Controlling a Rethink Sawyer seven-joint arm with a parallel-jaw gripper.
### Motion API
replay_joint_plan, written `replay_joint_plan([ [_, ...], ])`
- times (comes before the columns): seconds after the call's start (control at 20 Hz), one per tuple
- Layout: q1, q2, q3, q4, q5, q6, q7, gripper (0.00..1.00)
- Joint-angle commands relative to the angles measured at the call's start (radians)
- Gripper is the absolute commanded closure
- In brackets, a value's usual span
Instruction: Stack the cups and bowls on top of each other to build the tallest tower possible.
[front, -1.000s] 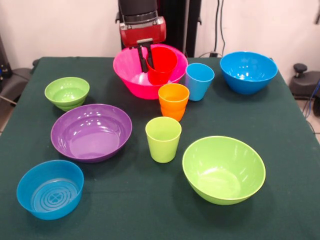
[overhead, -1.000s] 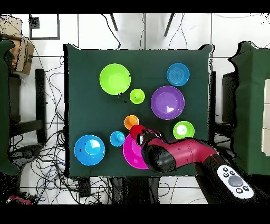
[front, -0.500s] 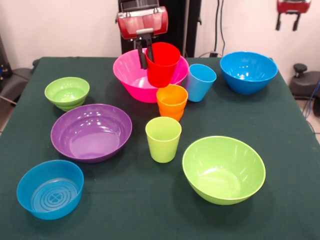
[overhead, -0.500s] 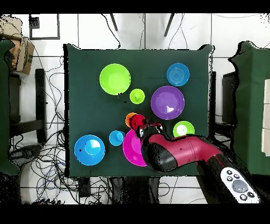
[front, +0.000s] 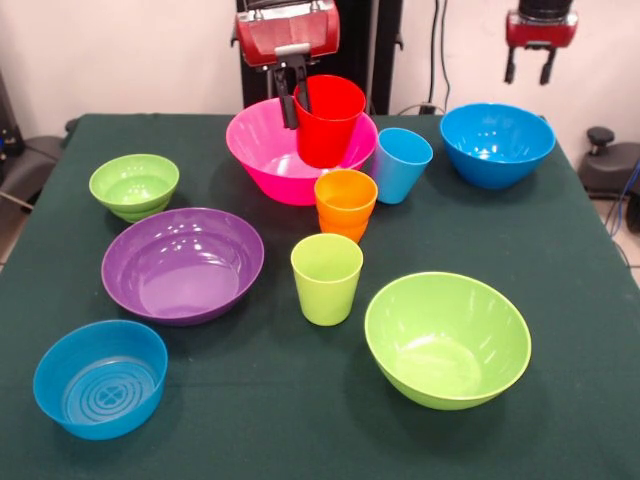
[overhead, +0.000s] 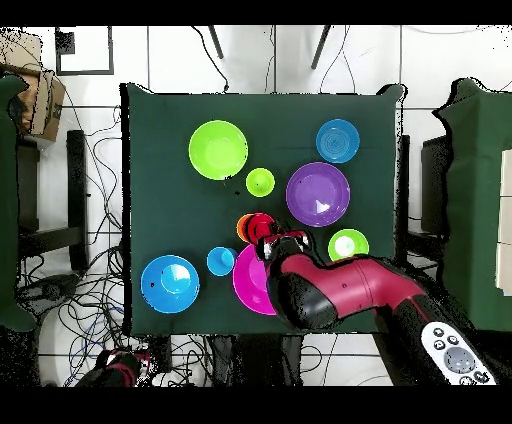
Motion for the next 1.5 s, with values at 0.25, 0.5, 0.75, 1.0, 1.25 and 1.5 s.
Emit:
replay_joint_plan([
  [0.25, -0.055, 0.03, 0.104, 0.131, 0.0, 0.103, -0.039, 1.0],
  [0.5, -0.084, 0.0, 0.141, 0.184, 0.034, 0.155, -0.055, 1.0],
  [0.75, -0.066, -0.008, 0.121, 0.194, 0.023, 0.15, -0.029, 1.0],
  [1.0, -0.055, -0.013, 0.116, 0.193, 0.016, 0.146, -0.019, 1.0],
  [1.25, -0.05, 0.004, 0.105, 0.184, 0.009, 0.153, -0.018, 1.0],
  [1.5, -0.022, -0.007, 0.069, 0.171, -0.037, 0.158, -0.026, 1.0],
])
